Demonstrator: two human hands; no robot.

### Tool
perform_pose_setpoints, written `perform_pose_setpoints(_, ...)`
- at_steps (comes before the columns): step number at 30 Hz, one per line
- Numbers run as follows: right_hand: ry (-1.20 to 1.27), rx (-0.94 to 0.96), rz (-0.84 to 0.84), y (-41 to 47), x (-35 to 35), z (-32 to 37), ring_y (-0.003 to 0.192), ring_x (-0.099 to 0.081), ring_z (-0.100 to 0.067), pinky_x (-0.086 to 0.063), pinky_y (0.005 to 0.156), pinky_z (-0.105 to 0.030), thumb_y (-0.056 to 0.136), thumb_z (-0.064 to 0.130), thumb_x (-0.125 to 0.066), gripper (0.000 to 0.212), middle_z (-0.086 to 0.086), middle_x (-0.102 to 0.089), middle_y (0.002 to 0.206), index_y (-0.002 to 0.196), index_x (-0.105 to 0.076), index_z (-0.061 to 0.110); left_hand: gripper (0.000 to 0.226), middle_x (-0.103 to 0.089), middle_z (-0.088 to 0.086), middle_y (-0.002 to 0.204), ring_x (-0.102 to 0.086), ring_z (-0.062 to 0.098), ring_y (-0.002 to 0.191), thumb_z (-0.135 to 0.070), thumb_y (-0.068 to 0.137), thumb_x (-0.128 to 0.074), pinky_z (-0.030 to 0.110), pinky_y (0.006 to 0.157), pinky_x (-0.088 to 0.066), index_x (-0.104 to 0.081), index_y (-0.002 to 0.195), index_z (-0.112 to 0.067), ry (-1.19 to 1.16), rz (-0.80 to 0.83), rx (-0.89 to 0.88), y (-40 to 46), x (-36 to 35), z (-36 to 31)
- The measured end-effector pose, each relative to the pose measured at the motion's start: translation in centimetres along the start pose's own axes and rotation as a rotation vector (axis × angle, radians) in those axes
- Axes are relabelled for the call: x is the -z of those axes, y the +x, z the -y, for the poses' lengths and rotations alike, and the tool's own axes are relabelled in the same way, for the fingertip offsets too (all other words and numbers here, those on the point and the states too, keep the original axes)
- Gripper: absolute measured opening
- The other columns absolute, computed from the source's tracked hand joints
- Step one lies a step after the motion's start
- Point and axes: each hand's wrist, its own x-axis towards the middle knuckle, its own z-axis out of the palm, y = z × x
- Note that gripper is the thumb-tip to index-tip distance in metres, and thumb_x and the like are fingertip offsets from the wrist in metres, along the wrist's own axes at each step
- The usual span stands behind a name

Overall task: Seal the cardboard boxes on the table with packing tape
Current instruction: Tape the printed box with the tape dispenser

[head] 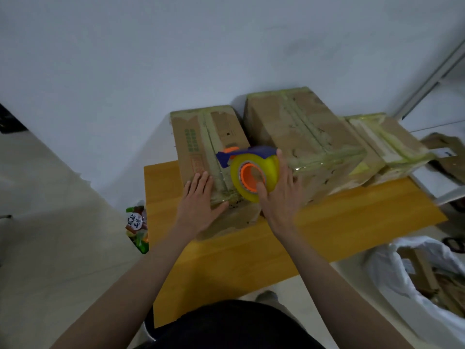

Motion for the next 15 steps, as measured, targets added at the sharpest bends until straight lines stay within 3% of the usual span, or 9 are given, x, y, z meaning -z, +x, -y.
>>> perform_pose_setpoints(4, 0.206, -0.143, -0.02, -1.2, 1.7, -0.2, 0.108, -0.063, -0.027, -0.053, 0.076, -0.041, 0.091, 0.057, -0.051, 0.075, -0.001, -0.052, 0.15, 0.159, -0.028, 0.032, 0.088, -0.031, 0.007, 0.161, -0.028, 0.027, 0.148, -0.076, 0.091, -0.022, 0.044, 0.121, -0.025, -0.033, 0.154, -0.017, -0.015, -0.086, -0.057, -0.5, 0.8, -1.5)
perform_pose_setpoints(7, 0.345, -0.238, -0.085, -2.8, 2.9, -0.9, 0.118, -0.06, -0.022, -0.055, 0.089, -0.046, 0.09, 0.048, -0.054, 0.069, 0.0, -0.055, 0.142, 0.154, -0.034, 0.031, 0.076, -0.046, 0.008, 0.151, -0.042, 0.028, 0.138, -0.068, 0.094, -0.028, 0.042, 0.112, -0.034, -0.045, 0.147, -0.015, -0.021, -0.173, -0.121, -1.1, 1.5, -3.0)
perform_pose_setpoints(8, 0.373, -0.27, -0.108, -3.4, 3.4, -1.5, 0.119, -0.057, -0.019, -0.053, 0.094, -0.044, 0.09, 0.041, -0.057, 0.067, 0.0, -0.054, 0.141, 0.153, -0.036, 0.029, 0.073, -0.048, 0.008, 0.148, -0.045, 0.027, 0.135, -0.065, 0.095, -0.031, 0.041, 0.109, -0.037, -0.048, 0.144, -0.014, -0.028, -0.202, -0.144, -1.3, 1.6, -3.5)
perform_pose_setpoints(10, 0.374, -0.308, -0.147, -4.7, 4.9, -3.4, 0.118, -0.051, -0.009, -0.047, 0.095, -0.027, 0.092, 0.028, -0.062, 0.062, 0.0, -0.052, 0.14, 0.15, -0.04, 0.026, 0.068, -0.05, 0.008, 0.145, -0.047, 0.026, 0.131, -0.061, 0.096, -0.034, 0.04, 0.107, -0.038, -0.049, 0.142, -0.013, -0.049, -0.234, -0.186, -1.9, 1.6, -4.9)
perform_pose_setpoints(12, 0.303, -0.319, -0.155, -5.9, 6.7, -5.7, 0.107, -0.045, 0.001, -0.038, 0.084, -0.006, 0.094, 0.016, -0.065, 0.058, -0.001, -0.05, 0.134, 0.147, -0.044, 0.022, 0.067, -0.052, 0.008, 0.143, -0.048, 0.025, 0.131, -0.059, 0.096, -0.035, 0.039, 0.107, -0.038, -0.049, 0.143, -0.013, -0.061, -0.244, -0.221, -2.4, 1.3, -6.7)
perform_pose_setpoints(15, 0.19, -0.353, -0.077, -7.4, 9.0, -9.5, 0.097, -0.042, 0.0, -0.036, 0.074, -0.015, 0.095, 0.012, -0.065, 0.056, 0.003, -0.045, 0.126, 0.147, -0.046, 0.02, 0.065, -0.05, 0.008, 0.145, -0.045, 0.026, 0.135, -0.056, 0.095, -0.042, 0.04, 0.114, -0.034, -0.047, 0.144, -0.014, -0.093, -0.218, -0.282, -2.8, 0.5, -9.6)
